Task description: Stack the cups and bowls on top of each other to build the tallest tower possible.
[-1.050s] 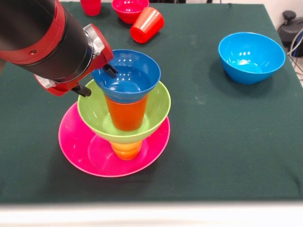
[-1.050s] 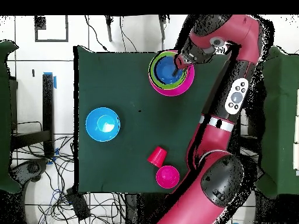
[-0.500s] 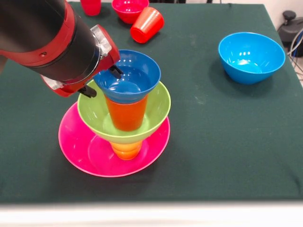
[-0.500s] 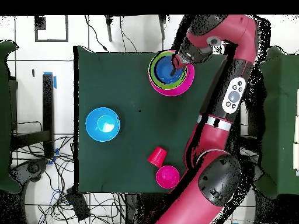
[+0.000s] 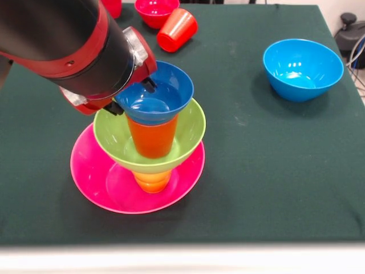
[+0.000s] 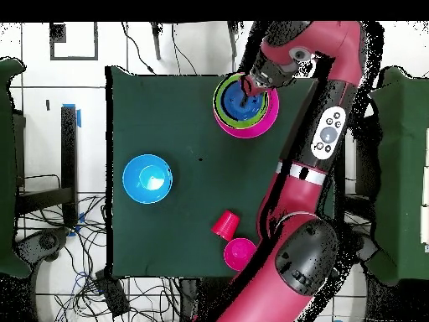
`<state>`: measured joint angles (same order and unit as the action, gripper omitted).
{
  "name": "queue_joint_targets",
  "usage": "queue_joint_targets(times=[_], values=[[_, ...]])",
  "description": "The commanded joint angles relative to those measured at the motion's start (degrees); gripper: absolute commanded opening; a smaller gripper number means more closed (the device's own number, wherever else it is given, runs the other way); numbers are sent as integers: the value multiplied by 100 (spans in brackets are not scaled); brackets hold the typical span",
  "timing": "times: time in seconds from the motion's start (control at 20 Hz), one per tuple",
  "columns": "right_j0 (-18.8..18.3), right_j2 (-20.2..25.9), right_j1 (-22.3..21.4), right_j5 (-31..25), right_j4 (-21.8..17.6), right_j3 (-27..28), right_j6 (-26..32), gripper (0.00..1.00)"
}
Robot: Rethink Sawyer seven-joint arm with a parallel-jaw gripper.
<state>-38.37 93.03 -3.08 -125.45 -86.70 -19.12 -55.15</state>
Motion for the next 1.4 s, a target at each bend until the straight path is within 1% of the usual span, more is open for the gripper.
queue_joint_targets(times=[0.05,0.15,0.55,0.7,0.8,0.85,1.0,1.25,1.4], values=[[255,-26,-245,-605,-947,514,1849,100],[300,102,-271,-566,-1127,572,1916,100],[327,329,-346,-284,-1422,582,2021,100],[342,470,-393,-140,-1623,617,2112,100],[346,515,-403,-88,-1670,615,2126,100],[317,447,-418,-76,-1590,556,2089,100],[337,484,-489,-129,-1709,555,2110,100],[387,561,-741,-428,-2101,573,2199,100],[408,600,-806,-518,-2233,556,2140,100]])
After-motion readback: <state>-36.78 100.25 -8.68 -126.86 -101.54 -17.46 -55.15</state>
